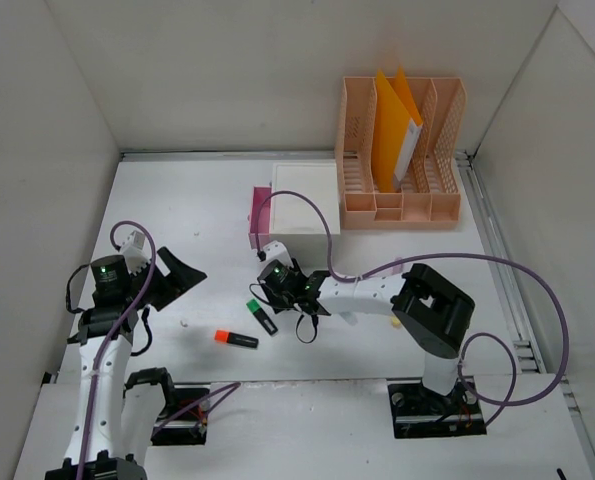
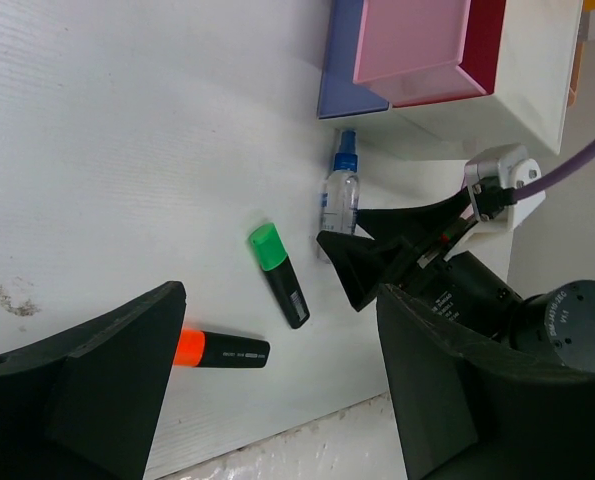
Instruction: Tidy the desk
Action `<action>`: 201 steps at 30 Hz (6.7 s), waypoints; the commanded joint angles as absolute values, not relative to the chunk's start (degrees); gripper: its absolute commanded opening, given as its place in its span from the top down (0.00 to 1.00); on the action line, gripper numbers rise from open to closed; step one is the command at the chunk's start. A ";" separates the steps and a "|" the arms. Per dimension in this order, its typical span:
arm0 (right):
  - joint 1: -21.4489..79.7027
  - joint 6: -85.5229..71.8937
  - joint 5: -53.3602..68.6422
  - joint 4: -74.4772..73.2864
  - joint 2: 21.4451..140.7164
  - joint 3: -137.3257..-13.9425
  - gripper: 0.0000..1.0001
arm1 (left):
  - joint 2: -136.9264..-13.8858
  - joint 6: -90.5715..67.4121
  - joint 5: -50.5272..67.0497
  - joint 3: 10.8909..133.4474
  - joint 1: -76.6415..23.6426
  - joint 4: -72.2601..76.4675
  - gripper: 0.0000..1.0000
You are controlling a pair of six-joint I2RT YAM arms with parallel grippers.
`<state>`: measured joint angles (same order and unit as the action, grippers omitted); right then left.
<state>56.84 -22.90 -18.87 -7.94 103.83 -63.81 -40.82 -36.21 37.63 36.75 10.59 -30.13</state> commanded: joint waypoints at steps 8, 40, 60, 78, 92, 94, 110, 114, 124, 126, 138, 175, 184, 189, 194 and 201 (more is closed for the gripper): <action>55.29 -25.05 -16.01 -4.75 105.29 -65.39 0.60 | -40.43 -36.30 37.53 38.06 10.46 -28.13 0.27; 50.37 -10.81 0.27 -4.66 92.89 -85.15 1.00 | -39.90 -38.50 38.14 36.12 10.46 -23.03 0.25; 43.51 -24.70 -13.53 -4.83 107.05 -98.00 1.00 | -36.57 -40.25 37.35 33.93 10.46 -22.50 0.25; 42.27 -26.46 -11.08 -5.89 107.05 -96.59 0.56 | -37.61 -40.87 37.44 33.40 10.46 -20.66 0.24; 36.84 -5.81 8.89 -4.83 100.82 -97.56 1.00 | -51.92 -46.84 38.94 36.02 10.46 -4.67 0.93; 34.64 -4.23 5.29 -4.83 99.06 -96.34 1.00 | -58.93 -48.77 38.85 38.05 9.32 -1.24 1.00; 17.93 7.03 -7.03 -9.40 91.23 -85.44 1.00 | -97.72 -45.18 33.31 73.90 -1.23 -7.56 0.89; 16.09 8.17 -5.54 -11.16 90.97 -83.24 1.00 | -102.21 -43.60 34.88 79.36 -4.12 -10.28 0.88; 15.82 9.49 4.21 -14.32 94.22 -83.41 1.00 | -105.56 -43.68 39.99 81.12 -8.17 -6.77 0.87; 16.34 9.93 4.83 -15.37 95.09 -83.76 1.00 | -105.21 -43.68 40.60 80.69 -8.17 -5.72 0.87; 17.58 10.46 11.42 -16.79 97.03 -82.18 1.00 | -105.73 -44.91 42.89 80.42 -9.84 -3.34 0.86; 15.38 14.68 8.88 -19.25 92.90 -83.76 0.49 | -104.32 -49.57 40.08 80.15 -5.80 -2.11 0.50; 15.99 21.78 8.70 -20.21 90.53 -85.87 0.88 | -111.88 -53.35 46.84 86.12 -4.48 7.63 0.59; 20.64 25.15 10.37 -20.13 90.96 -88.75 0.88 | -118.11 -58.69 50.53 89.03 -4.48 16.05 0.69; 23.55 19.71 12.13 -20.21 97.02 -94.38 0.77 | -122.34 -63.19 51.85 91.40 -5.01 21.79 0.65; 25.84 15.82 13.62 -20.21 103.53 -100.72 0.72 | -126.82 -67.23 54.05 94.65 -5.54 28.20 0.60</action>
<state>24.91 17.96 12.45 -22.39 102.21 -98.15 -129.16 -64.10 51.20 90.15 -4.91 18.65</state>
